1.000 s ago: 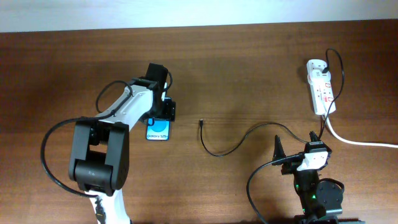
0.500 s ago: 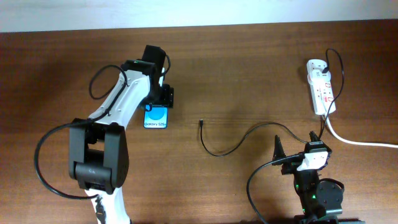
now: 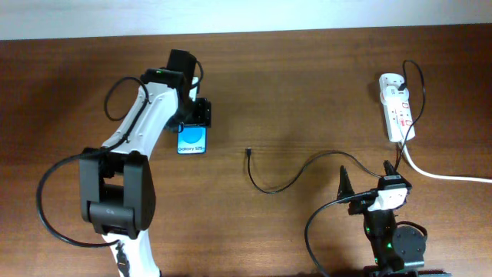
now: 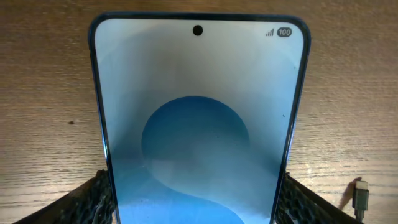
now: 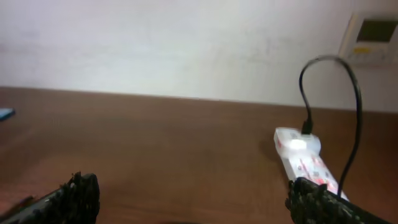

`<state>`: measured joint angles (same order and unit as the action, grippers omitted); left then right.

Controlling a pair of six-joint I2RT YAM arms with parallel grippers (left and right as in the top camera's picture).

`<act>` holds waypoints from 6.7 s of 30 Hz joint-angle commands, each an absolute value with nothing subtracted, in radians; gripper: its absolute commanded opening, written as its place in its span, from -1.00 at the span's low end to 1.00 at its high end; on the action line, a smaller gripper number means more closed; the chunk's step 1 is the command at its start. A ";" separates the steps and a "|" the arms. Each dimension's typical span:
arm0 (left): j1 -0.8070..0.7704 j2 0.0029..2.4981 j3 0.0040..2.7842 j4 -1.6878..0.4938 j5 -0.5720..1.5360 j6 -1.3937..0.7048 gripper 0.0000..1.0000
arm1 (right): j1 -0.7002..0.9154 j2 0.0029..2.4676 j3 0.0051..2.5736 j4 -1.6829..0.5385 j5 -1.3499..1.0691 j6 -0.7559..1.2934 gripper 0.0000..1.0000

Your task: Plug charger to phone and switch on socket

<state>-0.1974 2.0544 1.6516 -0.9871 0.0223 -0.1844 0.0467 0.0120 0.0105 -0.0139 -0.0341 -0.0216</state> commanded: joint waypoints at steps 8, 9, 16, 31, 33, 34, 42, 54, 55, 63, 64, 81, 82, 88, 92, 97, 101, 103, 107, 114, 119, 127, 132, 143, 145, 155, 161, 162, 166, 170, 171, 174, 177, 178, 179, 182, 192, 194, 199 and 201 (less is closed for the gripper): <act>-0.164 2.061 1.686 -0.986 0.084 -0.198 0.16 | 0.052 0.029 0.049 0.019 -0.131 0.073 0.97; -0.164 2.061 1.686 -0.986 0.085 -0.198 0.10 | 0.052 0.041 0.064 0.009 -0.132 0.073 0.97; -0.162 2.061 1.686 -0.987 0.094 -0.240 -0.57 | 0.052 0.377 0.332 -0.124 -0.198 0.073 0.97; 0.015 2.061 1.686 -1.024 0.498 -0.538 -1.00 | 0.052 1.137 0.890 -0.407 -0.632 0.073 0.97; 0.044 2.061 1.686 -1.024 0.578 -0.602 -1.00 | 0.052 1.152 0.890 -0.388 -0.691 0.073 0.97; 0.058 2.061 1.686 -1.024 0.622 -0.640 -1.00 | 0.052 1.154 0.890 -0.381 -0.724 0.073 0.97; 0.080 2.061 1.686 -1.034 0.809 -1.011 -1.00 | 0.052 1.166 0.890 -0.202 -0.812 0.297 0.96; 0.060 2.061 1.686 -0.991 0.818 -1.179 -1.00 | 0.059 1.311 0.890 -0.160 -0.703 0.579 0.96; 0.055 2.061 1.686 -0.978 0.816 -1.182 -1.00 | 0.065 1.317 0.890 -0.160 -0.694 0.586 0.97; -0.008 2.061 1.686 -0.905 0.817 -1.232 -1.00 | 0.158 1.329 0.952 -0.221 -0.559 0.631 0.97; -0.019 2.061 1.686 -0.905 0.820 -1.232 -1.00 | 0.158 1.331 0.955 -0.220 -0.560 0.646 0.97; -0.122 2.059 1.694 -0.749 0.767 -1.262 -1.00 | 0.353 1.473 1.103 -0.193 -0.374 0.702 0.97; -0.122 2.059 1.704 -0.749 0.747 -1.260 -1.00 | 0.362 1.504 1.144 -0.213 -0.381 0.681 0.98; -0.122 2.056 1.772 -0.752 0.702 -1.257 -1.00 | 0.408 1.577 1.245 -0.255 -0.343 0.659 1.00; -0.122 2.055 1.772 -0.772 0.702 -1.258 -1.00 | 0.424 1.599 1.245 -0.253 -0.330 0.659 0.93; -0.122 2.055 1.772 -0.783 0.717 -1.257 -1.00 | 0.473 1.625 1.245 -0.242 -0.255 0.659 0.93; -0.122 2.055 1.772 -0.797 0.722 -1.257 -1.00 | 0.485 1.628 1.245 -0.231 -0.225 0.659 0.90; -0.122 2.055 1.772 -0.805 0.742 -1.257 -1.00 | 0.485 1.630 1.245 -0.228 -0.216 0.659 0.86; -0.122 2.055 1.772 -0.806 0.802 -1.257 -1.00 | 0.485 1.630 1.245 -0.232 -0.199 0.659 0.84; -0.089 2.055 1.772 -0.870 0.888 -1.258 -1.00 | 0.382 1.622 1.246 -0.226 -0.294 0.714 0.82; -0.068 2.055 1.772 -0.892 0.906 -1.258 -1.00 | 0.307 1.619 1.246 -0.220 -0.405 0.715 0.82; -0.107 2.055 1.772 -0.896 0.891 -1.265 -1.00 | 0.398 1.623 1.246 -0.204 -0.348 0.688 0.82; -0.122 2.055 1.772 -0.896 0.890 -1.265 -1.00 | 0.460 1.625 1.246 -0.201 -0.279 0.685 0.73; -0.169 2.055 1.772 -0.896 0.890 -1.268 -1.00 | 0.538 1.707 1.246 -0.172 -0.171 0.669 0.15; -0.171 2.055 1.772 -0.896 0.891 -1.268 -1.00 | 0.537 1.713 1.246 -0.167 -0.170 0.665 0.11; -0.170 2.055 1.772 -0.896 0.891 -1.268 -1.00 | 0.537 1.714 1.246 -0.166 -0.168 0.666 -0.27; -0.170 2.055 1.772 -0.896 0.891 -1.268 -1.00 | 0.535 1.712 1.246 -0.150 -0.168 0.671 -0.92; -0.170 2.055 1.772 -0.896 0.891 -1.268 -1.00 | 0.535 1.710 1.246 -0.147 -0.168 0.671 -0.92; -0.170 2.055 1.772 -0.895 0.891 -1.251 -1.00 | 0.516 1.691 1.246 -0.146 -0.170 0.690 -0.92; -0.161 2.055 1.772 -0.881 0.891 -1.113 -1.00 | 0.453 1.672 1.246 -0.157 -0.219 0.724 -0.92; -0.159 2.055 1.772 -0.873 0.891 -1.087 -1.00 | 0.436 1.672 1.246 -0.158 -0.246 0.739 -0.92; -0.150 2.055 1.772 -0.865 0.891 -0.995 -1.00 | 0.398 1.672 1.246 -0.159 -0.303 0.755 -0.92; -0.143 2.055 1.772 -0.865 0.891 -0.962 -0.95 | 0.378 1.672 1.246 -0.160 -0.337 0.768 -0.92; -0.141 2.055 1.772 -0.864 0.891 -0.963 -0.88 | 0.378 1.672 1.246 -0.161 -0.337 0.768 -0.92; -0.141 2.055 1.772 -0.860 0.891 -0.963 -0.77 | 0.378 1.672 1.246 -0.160 -0.337 0.768 -0.92; -0.141 2.055 1.772 -0.860 0.892 -0.962 -0.68 | 0.377 1.672 1.246 -0.159 -0.337 0.768 -0.92; -0.141 2.055 1.772 -0.781 0.966 -0.735 -0.15 | 0.292 1.672 1.246 -0.097 -0.499 0.851 -0.92; -0.136 2.055 1.772 -0.738 1.006 -0.711 -0.12 | 0.282 1.672 1.246 -0.076 -0.524 0.892 -0.92; -0.085 2.055 1.772 -0.646 1.059 -0.709 0.05 | 0.266 1.672 1.246 0.019 -0.550 1.110 -0.92; -0.067 2.055 1.772 -0.640 1.060 -0.709 0.18 | 0.271 1.673 1.246 0.098 -0.550 1.222 -0.92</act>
<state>-0.0978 2.0544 1.7561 -0.6495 1.0233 -0.7364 0.2745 1.7046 1.2236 0.0311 -0.5190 1.0630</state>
